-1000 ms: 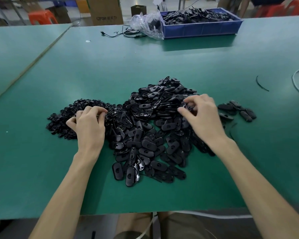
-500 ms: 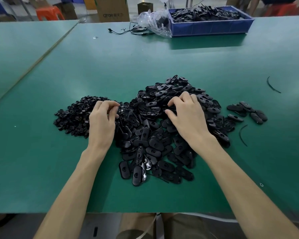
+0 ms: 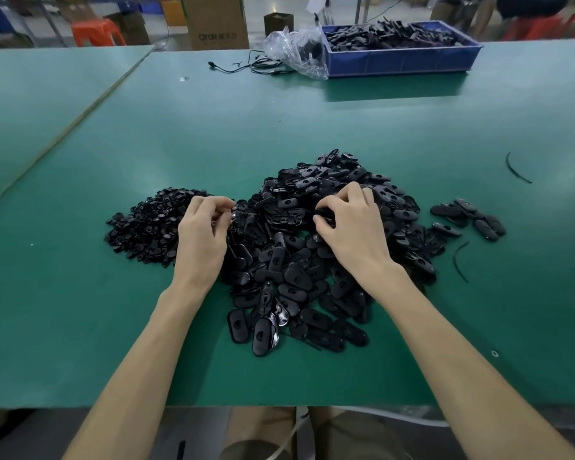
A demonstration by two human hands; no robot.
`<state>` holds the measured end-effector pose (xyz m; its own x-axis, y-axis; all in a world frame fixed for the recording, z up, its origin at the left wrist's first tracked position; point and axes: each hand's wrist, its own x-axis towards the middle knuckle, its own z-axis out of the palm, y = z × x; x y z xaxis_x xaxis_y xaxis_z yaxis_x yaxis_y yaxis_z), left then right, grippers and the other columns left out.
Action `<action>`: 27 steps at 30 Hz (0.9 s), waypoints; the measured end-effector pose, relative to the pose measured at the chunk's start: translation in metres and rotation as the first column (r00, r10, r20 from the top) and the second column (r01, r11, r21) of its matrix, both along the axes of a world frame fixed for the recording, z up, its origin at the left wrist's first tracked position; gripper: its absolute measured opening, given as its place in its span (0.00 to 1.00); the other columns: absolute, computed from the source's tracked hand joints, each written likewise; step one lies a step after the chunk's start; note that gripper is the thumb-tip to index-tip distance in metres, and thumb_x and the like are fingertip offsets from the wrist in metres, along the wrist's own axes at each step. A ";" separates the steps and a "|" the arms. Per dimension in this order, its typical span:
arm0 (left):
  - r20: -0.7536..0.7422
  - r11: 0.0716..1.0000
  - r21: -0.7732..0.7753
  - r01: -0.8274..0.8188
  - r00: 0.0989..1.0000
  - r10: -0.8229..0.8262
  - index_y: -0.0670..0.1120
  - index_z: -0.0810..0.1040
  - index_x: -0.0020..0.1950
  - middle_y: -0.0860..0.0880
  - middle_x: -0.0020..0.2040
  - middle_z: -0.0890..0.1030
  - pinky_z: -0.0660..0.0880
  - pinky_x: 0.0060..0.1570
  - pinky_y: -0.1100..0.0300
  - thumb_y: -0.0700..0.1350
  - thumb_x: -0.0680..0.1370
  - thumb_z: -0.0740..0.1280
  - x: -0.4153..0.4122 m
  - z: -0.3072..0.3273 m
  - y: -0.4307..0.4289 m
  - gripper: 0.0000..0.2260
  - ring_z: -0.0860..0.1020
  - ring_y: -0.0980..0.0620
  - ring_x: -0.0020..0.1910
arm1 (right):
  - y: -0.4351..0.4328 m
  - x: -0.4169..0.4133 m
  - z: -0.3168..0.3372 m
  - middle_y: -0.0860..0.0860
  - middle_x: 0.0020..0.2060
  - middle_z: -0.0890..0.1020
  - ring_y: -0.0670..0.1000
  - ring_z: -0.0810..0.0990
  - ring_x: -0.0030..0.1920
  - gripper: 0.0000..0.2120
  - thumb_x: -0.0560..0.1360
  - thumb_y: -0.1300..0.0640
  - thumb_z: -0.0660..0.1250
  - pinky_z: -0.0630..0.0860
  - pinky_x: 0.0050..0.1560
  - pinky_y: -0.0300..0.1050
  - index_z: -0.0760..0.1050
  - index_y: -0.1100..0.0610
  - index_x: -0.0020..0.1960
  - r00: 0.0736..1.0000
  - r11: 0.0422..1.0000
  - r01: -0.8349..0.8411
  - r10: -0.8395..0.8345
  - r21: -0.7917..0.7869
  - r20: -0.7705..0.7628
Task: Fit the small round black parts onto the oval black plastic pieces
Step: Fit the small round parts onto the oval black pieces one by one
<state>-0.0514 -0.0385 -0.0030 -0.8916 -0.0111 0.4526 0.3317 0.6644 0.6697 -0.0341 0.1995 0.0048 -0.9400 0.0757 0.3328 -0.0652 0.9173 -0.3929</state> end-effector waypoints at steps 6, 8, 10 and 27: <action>-0.018 0.998 0.053 0.041 0.999 -0.040 0.46 0.82 0.57 0.49 0.53 0.80 0.72 0.50 0.74 0.37 0.82 0.69 0.001 0.003 0.007 0.07 0.78 0.62 0.49 | 0.001 0.007 -0.007 0.47 0.53 0.74 0.52 0.69 0.62 0.08 0.80 0.53 0.73 0.66 0.69 0.47 0.85 0.53 0.58 0.995 0.977 -0.039 0.019 -0.212 -0.095; 0.000 0.993 0.083 0.089 0.996 -0.090 0.48 0.82 0.56 0.50 0.52 0.81 0.74 0.51 0.72 0.37 0.81 0.70 0.002 0.007 0.016 0.08 0.80 0.59 0.49 | 0.003 0.006 -0.006 0.46 0.53 0.77 0.52 0.71 0.62 0.09 0.80 0.54 0.73 0.63 0.67 0.43 0.85 0.53 0.59 0.994 0.972 -0.040 0.016 -0.231 -0.107; 0.041 0.979 0.118 0.166 0.984 -0.171 0.49 0.82 0.55 0.51 0.51 0.83 0.77 0.52 0.66 0.37 0.81 0.71 0.004 0.012 0.029 0.08 0.82 0.56 0.49 | 0.003 0.005 -0.006 0.48 0.55 0.82 0.52 0.73 0.62 0.11 0.81 0.55 0.71 0.60 0.65 0.40 0.84 0.54 0.63 0.994 0.969 -0.044 0.018 -0.243 -0.106; 0.058 0.792 0.495 0.357 0.896 -0.440 0.40 0.83 0.55 0.45 0.46 0.86 0.78 0.38 0.63 0.35 0.80 0.71 -0.024 0.029 0.114 0.05 0.83 0.54 0.41 | 0.007 0.002 -0.011 0.48 0.53 0.82 0.51 0.77 0.58 0.12 0.82 0.57 0.70 0.74 0.64 0.56 0.84 0.54 0.65 0.985 0.879 -0.055 -0.030 -0.474 -0.170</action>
<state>-0.0755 0.0759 0.0258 -0.9222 0.1920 0.3356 0.3582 0.0974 0.9286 -0.0325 0.2069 -0.0065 -0.8754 0.2532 0.4119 -0.1793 0.6212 -0.7628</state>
